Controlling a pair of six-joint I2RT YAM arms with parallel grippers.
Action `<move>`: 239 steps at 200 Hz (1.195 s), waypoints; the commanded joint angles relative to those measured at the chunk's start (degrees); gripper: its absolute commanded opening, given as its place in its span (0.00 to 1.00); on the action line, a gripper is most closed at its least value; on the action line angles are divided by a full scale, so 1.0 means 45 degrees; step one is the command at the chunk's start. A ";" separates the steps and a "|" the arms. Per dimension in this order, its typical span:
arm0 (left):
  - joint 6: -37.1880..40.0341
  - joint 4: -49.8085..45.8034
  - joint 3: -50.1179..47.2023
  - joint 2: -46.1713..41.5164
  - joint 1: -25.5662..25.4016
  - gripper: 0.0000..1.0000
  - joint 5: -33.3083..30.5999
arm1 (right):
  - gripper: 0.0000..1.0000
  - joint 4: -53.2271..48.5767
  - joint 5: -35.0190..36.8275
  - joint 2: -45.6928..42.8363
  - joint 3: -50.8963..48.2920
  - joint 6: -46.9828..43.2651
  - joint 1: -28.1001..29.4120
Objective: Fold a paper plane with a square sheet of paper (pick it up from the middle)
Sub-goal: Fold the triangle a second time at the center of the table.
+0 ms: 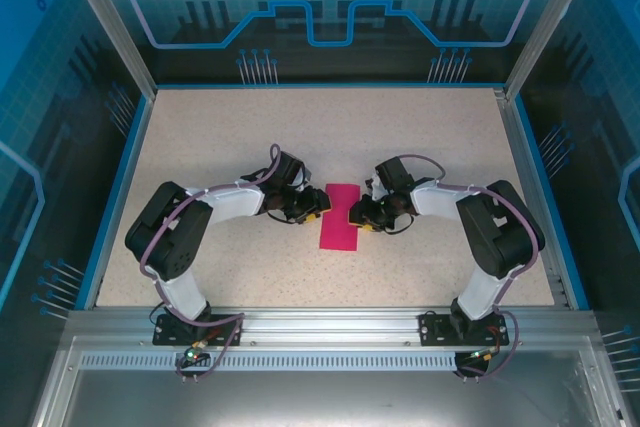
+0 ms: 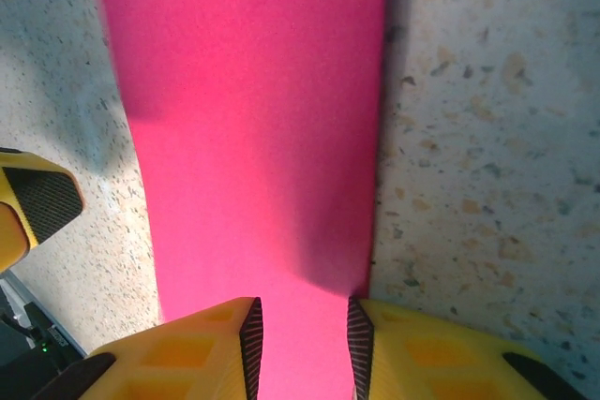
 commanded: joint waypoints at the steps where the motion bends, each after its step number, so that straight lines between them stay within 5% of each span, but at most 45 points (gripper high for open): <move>1: -0.0164 0.0038 -0.0067 0.0292 0.0110 0.44 0.0530 | 0.33 -0.0010 -0.0107 0.0263 0.0119 -0.0080 -0.0079; 239: -0.0337 0.0820 0.0344 0.1278 0.0079 0.48 0.1608 | 0.32 0.0162 -0.0295 0.0642 -0.0272 -0.0185 -0.0367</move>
